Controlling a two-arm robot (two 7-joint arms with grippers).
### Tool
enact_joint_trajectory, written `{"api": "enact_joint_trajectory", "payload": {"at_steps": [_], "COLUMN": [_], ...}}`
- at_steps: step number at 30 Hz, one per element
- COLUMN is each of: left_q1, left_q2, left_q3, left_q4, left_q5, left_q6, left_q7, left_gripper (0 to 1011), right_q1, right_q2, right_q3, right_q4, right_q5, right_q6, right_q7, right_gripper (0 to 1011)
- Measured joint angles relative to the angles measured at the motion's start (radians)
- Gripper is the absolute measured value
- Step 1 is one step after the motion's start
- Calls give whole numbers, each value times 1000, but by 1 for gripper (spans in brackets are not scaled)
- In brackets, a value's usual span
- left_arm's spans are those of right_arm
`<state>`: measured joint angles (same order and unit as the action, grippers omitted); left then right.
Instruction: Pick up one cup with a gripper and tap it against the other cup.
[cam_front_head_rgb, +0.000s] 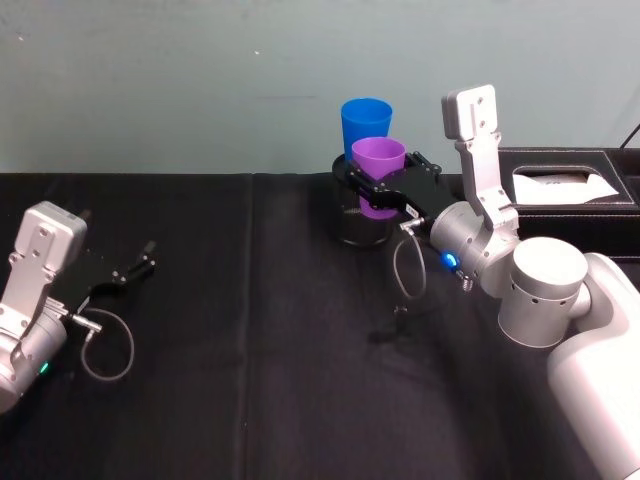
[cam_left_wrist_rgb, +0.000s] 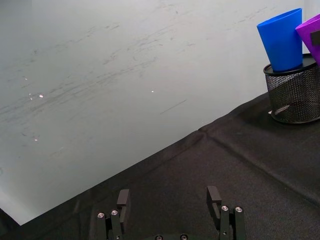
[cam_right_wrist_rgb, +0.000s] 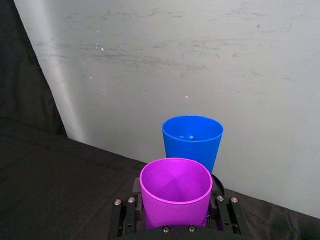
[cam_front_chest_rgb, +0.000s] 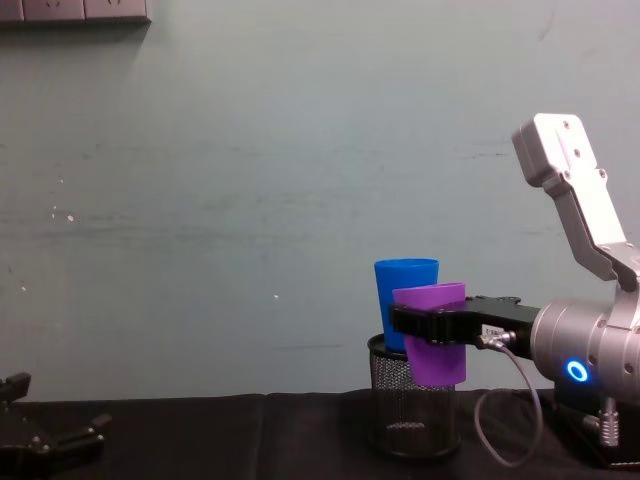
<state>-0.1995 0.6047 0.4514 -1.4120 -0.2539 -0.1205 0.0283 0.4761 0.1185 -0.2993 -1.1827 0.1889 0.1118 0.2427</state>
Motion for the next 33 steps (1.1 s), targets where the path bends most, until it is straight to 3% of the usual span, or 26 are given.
{"api": "enact_joint_trajectory", "payload": {"at_steps": [28,33], "left_q1": [0,0], "left_q2": [0,0], "left_q3": [0,0], "left_q4": [0,0], "left_q5": [0,0], "left_q6": [0,0], "left_q7": [0,0], "left_gripper": [1000,1000], "right_q1": [-1,-67], "right_q2": [1,22], "right_q3": [0,-6], "right_q4": [-3,-81], "right_q5": [0,-19], "right_q6": [-1,-28], "right_q7": [0,-4], "right_gripper": [722,723]}}
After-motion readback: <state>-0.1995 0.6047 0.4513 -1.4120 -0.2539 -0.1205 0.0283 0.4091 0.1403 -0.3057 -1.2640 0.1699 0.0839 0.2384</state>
